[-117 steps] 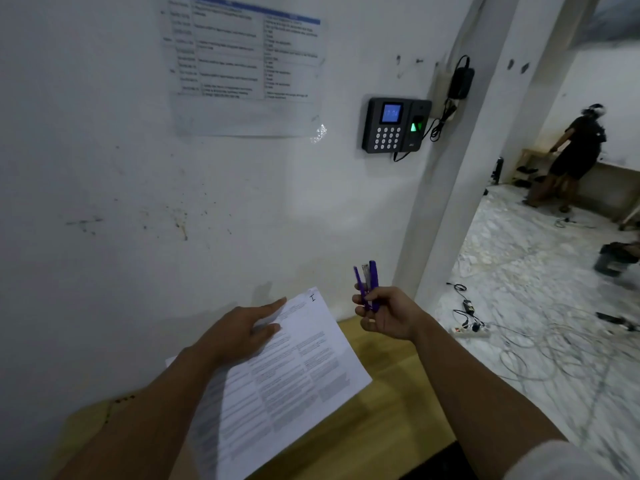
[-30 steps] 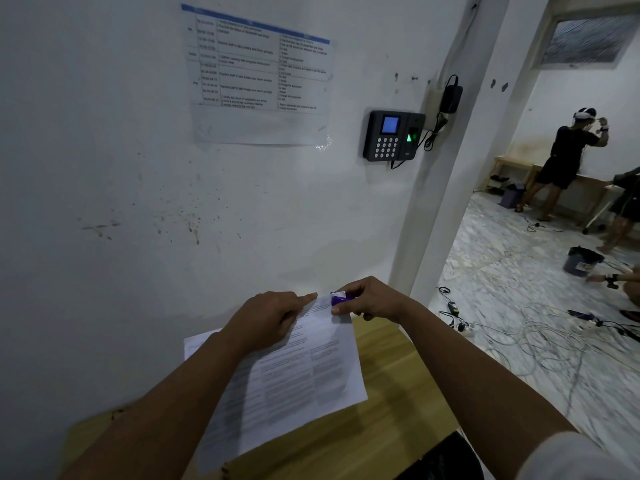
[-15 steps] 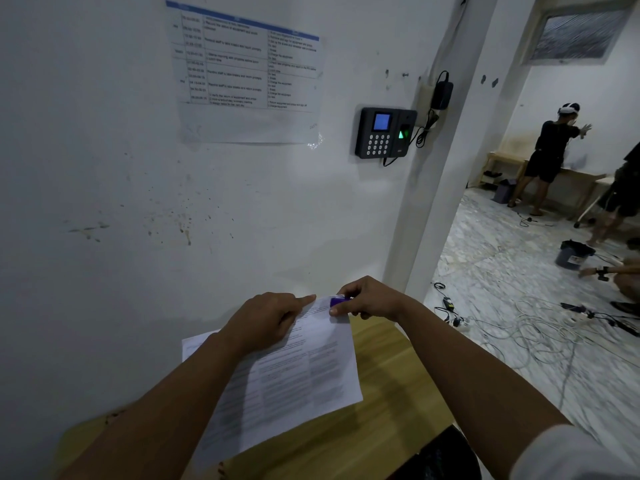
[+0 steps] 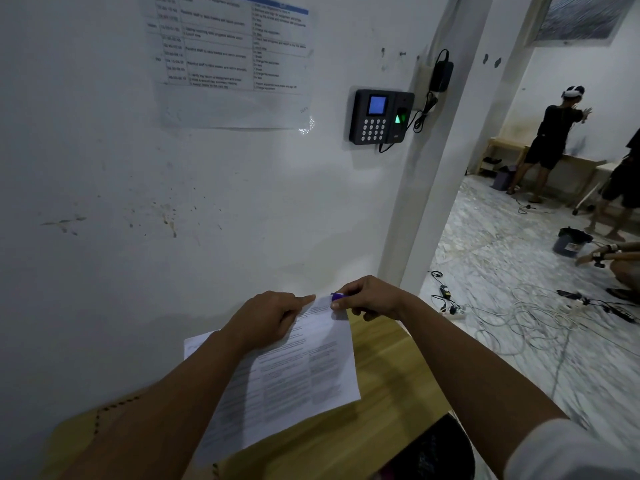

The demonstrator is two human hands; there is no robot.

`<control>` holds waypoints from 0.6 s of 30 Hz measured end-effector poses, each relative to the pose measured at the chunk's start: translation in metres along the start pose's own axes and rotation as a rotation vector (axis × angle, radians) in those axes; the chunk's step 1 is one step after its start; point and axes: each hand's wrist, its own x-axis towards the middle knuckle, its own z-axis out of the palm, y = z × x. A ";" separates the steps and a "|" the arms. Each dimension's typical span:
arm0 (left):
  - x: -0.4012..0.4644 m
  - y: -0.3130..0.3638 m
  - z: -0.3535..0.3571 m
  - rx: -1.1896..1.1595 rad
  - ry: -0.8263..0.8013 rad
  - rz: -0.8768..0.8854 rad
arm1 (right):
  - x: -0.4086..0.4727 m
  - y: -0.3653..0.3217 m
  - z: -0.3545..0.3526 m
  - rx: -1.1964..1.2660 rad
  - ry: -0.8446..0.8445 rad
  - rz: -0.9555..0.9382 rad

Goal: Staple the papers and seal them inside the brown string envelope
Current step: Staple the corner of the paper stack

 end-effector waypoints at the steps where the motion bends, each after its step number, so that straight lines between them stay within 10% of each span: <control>1: 0.001 -0.002 0.006 -0.011 -0.003 -0.010 | 0.000 0.005 -0.004 0.039 0.009 0.012; 9: 0.009 -0.009 0.082 -0.138 -0.062 -0.115 | 0.015 0.111 -0.026 0.237 0.241 0.233; 18: 0.024 -0.042 0.221 -0.246 -0.254 -0.338 | 0.082 0.276 -0.021 -0.105 0.285 0.383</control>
